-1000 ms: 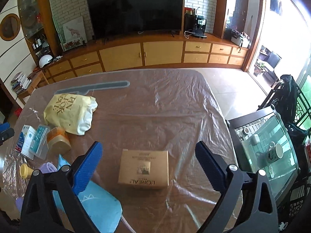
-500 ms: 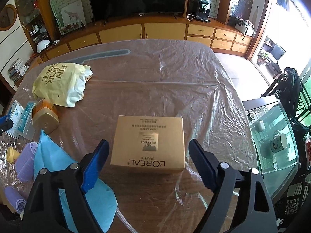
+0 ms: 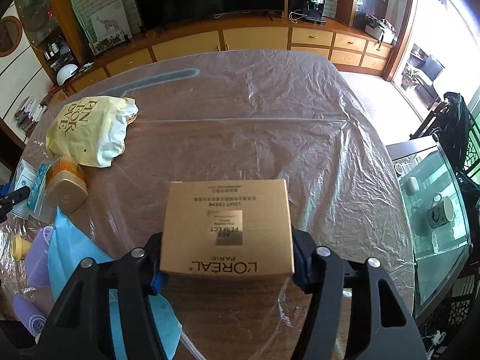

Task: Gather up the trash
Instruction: 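Grasp the blue-white Naproxen box with left tool while right tool grasps the L'Oréal box, then carry both boxes over the black trash bin beside the table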

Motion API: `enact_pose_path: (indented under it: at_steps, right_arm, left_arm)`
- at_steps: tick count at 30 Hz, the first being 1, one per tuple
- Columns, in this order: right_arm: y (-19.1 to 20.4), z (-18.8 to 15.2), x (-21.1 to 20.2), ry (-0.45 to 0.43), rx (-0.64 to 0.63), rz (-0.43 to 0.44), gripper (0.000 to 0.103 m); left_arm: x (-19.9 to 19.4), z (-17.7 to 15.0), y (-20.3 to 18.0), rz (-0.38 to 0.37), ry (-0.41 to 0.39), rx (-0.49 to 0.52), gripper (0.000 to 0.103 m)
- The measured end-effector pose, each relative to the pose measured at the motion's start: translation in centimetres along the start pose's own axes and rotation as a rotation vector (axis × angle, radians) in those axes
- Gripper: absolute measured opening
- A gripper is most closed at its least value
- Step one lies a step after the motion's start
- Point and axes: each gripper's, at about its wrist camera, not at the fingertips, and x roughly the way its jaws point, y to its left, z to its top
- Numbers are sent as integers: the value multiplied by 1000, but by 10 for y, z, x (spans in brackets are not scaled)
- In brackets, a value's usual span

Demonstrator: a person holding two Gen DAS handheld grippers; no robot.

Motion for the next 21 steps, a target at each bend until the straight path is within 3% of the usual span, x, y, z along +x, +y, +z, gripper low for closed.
enact_pose_path:
  at_steps: [9,21]
  right_arm:
    - [-2,10,-31,-97,51,70,57]
    - [27,-7,-91,-177,32,239,57]
  left_arm:
    - [-22,-1,10,-2,-65,-68,48]
    - [-98,-15,-9,-63,-237,-74,48]
